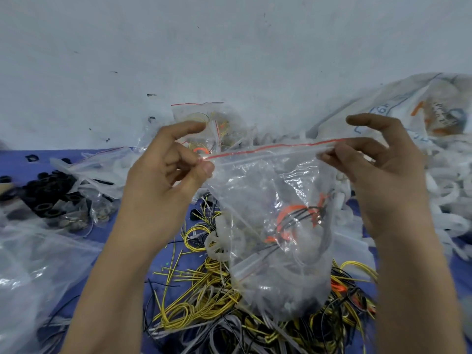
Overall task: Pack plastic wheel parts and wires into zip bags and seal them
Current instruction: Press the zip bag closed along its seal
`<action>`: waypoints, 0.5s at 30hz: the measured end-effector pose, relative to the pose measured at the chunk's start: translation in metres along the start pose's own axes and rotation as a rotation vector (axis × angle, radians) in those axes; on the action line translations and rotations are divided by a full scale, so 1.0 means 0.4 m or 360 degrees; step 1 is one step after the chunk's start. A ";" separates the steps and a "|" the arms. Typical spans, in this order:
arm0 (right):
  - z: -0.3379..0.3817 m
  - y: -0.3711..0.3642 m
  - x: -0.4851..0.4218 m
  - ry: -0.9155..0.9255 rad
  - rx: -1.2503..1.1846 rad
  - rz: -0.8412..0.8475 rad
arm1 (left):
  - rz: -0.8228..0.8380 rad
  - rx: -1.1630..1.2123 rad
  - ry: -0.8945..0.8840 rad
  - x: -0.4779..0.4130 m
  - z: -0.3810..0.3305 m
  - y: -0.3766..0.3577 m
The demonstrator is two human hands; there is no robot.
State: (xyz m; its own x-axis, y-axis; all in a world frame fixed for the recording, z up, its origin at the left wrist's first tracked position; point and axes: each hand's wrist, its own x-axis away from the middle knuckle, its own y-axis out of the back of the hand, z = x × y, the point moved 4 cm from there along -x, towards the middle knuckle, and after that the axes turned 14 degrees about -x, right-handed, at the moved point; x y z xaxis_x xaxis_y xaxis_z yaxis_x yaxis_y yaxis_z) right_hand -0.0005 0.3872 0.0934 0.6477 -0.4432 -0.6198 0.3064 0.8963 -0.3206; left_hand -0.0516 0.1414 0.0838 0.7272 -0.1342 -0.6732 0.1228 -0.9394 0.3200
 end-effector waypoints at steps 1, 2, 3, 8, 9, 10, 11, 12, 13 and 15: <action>0.000 0.002 0.000 0.0010 0.0009 -0.0011 | 0.0019 -0.0003 -0.0022 0.002 -0.002 0.000; 0.001 0.004 -0.001 0.0016 0.0018 -0.0020 | 0.0040 0.0000 -0.0039 0.003 -0.003 0.000; 0.004 0.005 0.000 0.0016 0.0030 -0.0026 | 0.0058 0.0009 -0.0049 0.004 -0.004 0.000; 0.019 0.013 0.006 -0.0089 0.0359 -0.0018 | 0.0093 0.0046 -0.0053 0.005 -0.017 -0.003; 0.034 0.007 0.008 -0.0050 0.0568 0.0035 | 0.0104 0.0025 -0.0065 0.006 -0.025 -0.006; 0.054 -0.004 0.012 0.0028 0.0795 0.0099 | 0.0110 0.0001 -0.0092 0.008 -0.036 -0.009; 0.079 -0.022 0.020 0.0127 0.0989 0.0178 | 0.0116 -0.0025 -0.0124 0.010 -0.050 -0.013; 0.100 -0.045 0.030 0.0217 0.1118 0.0282 | 0.0128 -0.0057 -0.0157 0.013 -0.066 -0.019; 0.113 -0.069 0.042 0.0277 0.1182 0.0397 | 0.0145 -0.0100 -0.0195 0.017 -0.083 -0.025; 0.122 -0.113 0.067 0.0250 0.1176 0.0586 | 0.0170 -0.0190 -0.0304 0.028 -0.119 -0.034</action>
State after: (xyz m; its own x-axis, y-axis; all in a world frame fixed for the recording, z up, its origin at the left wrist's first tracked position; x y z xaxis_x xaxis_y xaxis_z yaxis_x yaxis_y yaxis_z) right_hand 0.0369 0.3356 0.1264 0.7080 -0.0682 -0.7029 0.5078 0.7409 0.4395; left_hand -0.0131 0.1678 0.1037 0.6009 -0.2986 -0.7414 0.1395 -0.8742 0.4652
